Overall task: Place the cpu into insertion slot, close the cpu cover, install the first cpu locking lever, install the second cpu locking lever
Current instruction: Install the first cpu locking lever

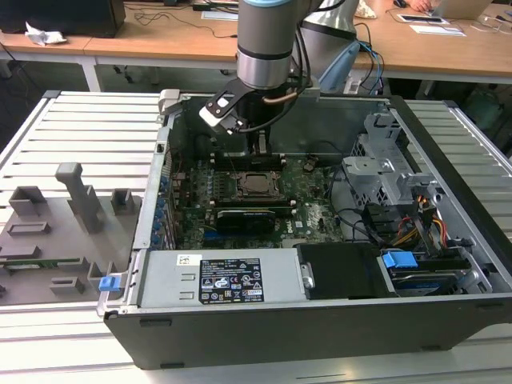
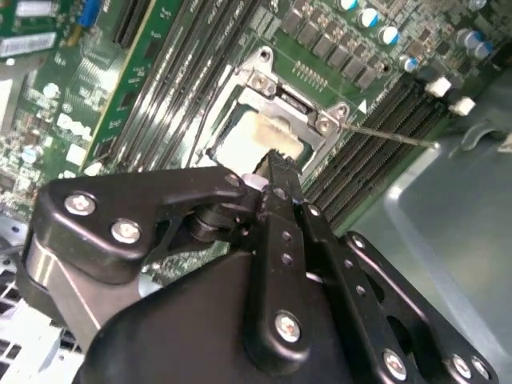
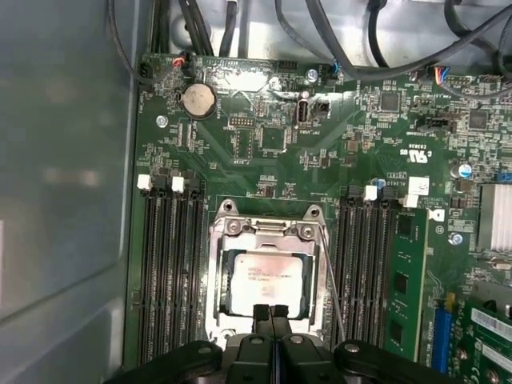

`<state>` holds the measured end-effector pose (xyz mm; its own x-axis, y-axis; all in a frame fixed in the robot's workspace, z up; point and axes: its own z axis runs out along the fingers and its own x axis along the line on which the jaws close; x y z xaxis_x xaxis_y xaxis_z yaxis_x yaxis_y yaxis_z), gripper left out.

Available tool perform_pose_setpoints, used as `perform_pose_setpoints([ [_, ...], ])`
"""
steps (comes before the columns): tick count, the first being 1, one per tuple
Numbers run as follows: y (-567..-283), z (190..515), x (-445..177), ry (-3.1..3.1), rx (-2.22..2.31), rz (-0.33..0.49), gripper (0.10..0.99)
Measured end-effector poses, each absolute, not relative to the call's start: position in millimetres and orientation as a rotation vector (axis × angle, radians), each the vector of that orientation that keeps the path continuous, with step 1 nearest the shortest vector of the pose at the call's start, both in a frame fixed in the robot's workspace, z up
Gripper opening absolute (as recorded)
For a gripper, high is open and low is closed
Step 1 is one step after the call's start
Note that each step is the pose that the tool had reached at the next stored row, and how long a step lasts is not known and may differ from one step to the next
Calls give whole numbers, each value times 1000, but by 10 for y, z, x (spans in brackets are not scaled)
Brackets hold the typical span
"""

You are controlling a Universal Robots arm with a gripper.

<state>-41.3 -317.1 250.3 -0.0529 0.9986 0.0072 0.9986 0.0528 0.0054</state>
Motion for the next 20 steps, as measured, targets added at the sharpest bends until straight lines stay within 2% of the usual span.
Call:
perform_pose_setpoints([
  [20,-3171,2766,-413,-2282,-2164,-5,106],
])
